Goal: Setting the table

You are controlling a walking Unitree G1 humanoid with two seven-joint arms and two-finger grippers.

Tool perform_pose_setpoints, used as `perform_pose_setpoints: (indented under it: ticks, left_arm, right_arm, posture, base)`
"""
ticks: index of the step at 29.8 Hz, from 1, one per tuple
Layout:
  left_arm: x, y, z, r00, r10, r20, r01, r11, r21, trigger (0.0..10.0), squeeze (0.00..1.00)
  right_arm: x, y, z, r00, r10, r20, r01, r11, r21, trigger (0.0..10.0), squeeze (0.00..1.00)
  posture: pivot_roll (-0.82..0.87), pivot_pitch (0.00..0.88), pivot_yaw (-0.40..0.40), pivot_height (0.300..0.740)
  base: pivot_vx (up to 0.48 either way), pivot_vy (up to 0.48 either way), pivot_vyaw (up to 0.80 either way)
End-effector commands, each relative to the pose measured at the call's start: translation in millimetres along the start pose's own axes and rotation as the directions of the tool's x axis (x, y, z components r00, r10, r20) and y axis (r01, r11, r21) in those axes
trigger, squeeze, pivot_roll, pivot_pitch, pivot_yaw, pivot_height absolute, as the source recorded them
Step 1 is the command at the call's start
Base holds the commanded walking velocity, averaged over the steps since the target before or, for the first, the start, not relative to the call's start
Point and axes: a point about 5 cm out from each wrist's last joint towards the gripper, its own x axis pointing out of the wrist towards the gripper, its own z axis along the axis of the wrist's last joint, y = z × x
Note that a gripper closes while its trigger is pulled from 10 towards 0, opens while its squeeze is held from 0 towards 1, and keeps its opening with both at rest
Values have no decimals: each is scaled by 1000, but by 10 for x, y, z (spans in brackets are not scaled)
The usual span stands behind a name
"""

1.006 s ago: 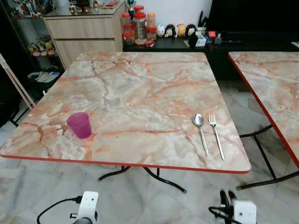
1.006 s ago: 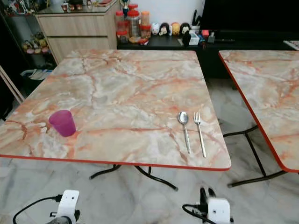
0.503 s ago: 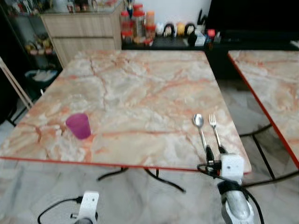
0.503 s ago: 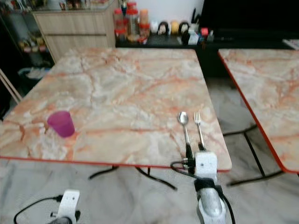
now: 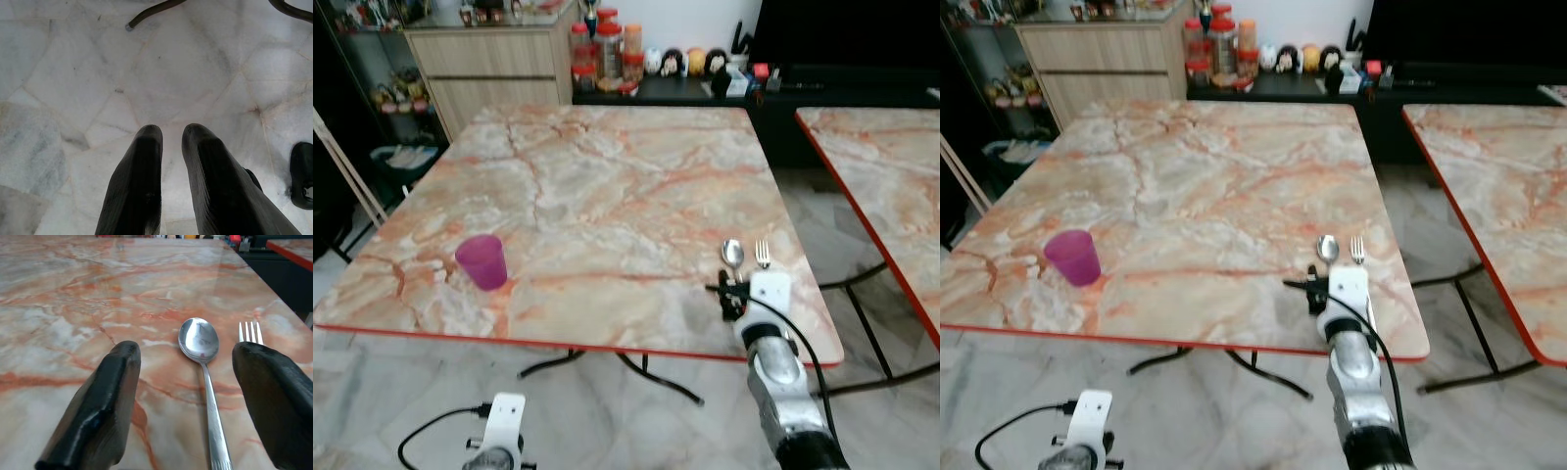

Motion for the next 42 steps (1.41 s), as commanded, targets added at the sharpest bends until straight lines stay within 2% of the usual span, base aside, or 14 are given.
perform_pose_setpoints:
  ticks: [1, 5, 6, 11, 12, 19, 42]
  left_arm:
    - [-1, 6, -14, 1000, 2, -9, -2, 1000, -3, 10000, 0]
    - [-4, -2, -32, 1000, -4, -14, 4, 1000, -4, 10000, 0]
    - [-6, -9, -44, 1000, -10, -17, 10, 1000, -4, 10000, 0]
    - [-7, -14, -50, 1000, -12, -19, 12, 1000, -4, 10000, 0]
    - [-7, -17, -54, 1000, -13, -20, 13, 1000, -6, 10000, 0]
    - [-2, -18, -26, 1000, -13, -13, 13, 1000, -13, 10000, 0]
    - [-25, -34, -144, 999, -11, -38, 9, 999, -40, 10000, 0]
  right_arm:
    - [71, -34, 42, 1000, -19, -17, 19, 1000, 20, 10000, 1000]
    - [136, -54, 81, 999, -26, -32, 26, 999, 20, 10000, 1000]
    - [173, -78, 102, 999, -38, -37, 39, 999, 11, 10000, 59]
    - [209, -97, 127, 998, -50, -31, 50, 999, 18, 10000, 59]
    - [256, -146, 166, 995, -82, -48, 83, 996, 18, 10000, 0]
    - [346, -277, 213, 984, -138, -114, 143, 989, 35, 10000, 0]
    - [367, -255, 129, 972, -82, -219, 92, 995, 37, 10000, 0]
  posture:
    - [-62, 0, 8, 740]
    - [-58, 0, 7, 740]
    - [-57, 0, 6, 740]
    - [-57, 0, 6, 740]
    - [-51, 0, 1, 740]
    - [-45, 0, -1, 740]
    - [-21, 0, -35, 740]
  base:
    - [0, 0, 0]
    - [0, 0, 0]
    - [0, 0, 0]
    - [0, 0, 0]
    - [0, 0, 0]
    - [0, 0, 0]
    - [0, 0, 0]
